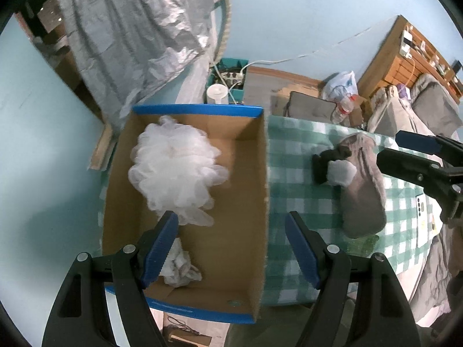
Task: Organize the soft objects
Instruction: 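Withdraw both tools from the box back over the tablecloth, then lower the right tool onto the light blue rolled cloth and close it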
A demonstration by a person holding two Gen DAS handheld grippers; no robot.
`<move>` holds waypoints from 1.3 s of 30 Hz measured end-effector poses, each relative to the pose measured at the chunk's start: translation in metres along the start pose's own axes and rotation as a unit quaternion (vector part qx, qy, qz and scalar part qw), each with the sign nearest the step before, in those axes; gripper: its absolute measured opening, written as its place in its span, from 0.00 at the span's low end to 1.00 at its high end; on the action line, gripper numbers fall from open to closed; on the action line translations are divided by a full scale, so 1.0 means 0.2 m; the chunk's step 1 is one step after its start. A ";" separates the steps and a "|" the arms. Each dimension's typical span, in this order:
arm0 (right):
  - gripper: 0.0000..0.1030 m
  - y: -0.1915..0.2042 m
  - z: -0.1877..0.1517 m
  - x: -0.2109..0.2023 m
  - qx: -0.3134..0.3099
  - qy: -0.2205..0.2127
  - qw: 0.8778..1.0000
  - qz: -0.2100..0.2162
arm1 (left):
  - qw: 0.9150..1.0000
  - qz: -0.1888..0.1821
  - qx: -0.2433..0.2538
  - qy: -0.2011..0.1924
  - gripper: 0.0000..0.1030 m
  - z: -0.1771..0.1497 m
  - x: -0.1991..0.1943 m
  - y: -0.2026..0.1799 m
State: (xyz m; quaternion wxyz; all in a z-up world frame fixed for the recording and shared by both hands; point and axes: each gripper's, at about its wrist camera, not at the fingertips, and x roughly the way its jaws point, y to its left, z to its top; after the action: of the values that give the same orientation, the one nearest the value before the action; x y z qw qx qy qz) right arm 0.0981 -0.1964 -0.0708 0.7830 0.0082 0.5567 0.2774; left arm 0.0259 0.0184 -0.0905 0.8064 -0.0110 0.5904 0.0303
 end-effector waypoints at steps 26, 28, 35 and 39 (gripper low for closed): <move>0.82 -0.63 -0.36 -0.25 0.104 0.001 0.993 -0.059 | 0.995 -0.039 0.091 0.025 0.78 0.03 0.08 -0.57; 0.82 -0.68 -0.39 -0.26 0.111 0.002 0.992 -0.063 | 0.994 -0.044 0.093 0.028 0.78 0.03 0.09 -0.60; 0.82 -0.80 -0.47 -0.27 0.126 0.008 0.989 -0.075 | 0.993 -0.051 0.097 0.039 0.78 0.04 0.15 -0.72; 0.82 -0.87 -0.51 -0.26 0.133 0.012 0.988 -0.080 | 0.993 -0.045 0.106 0.040 0.78 0.05 0.18 -0.80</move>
State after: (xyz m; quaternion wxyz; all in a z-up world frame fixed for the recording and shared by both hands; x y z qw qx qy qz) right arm 0.0714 -0.3979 -0.1203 0.7876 0.0643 0.5972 0.1374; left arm 0.0560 -0.1396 -0.1253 0.7791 0.0468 0.6212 -0.0695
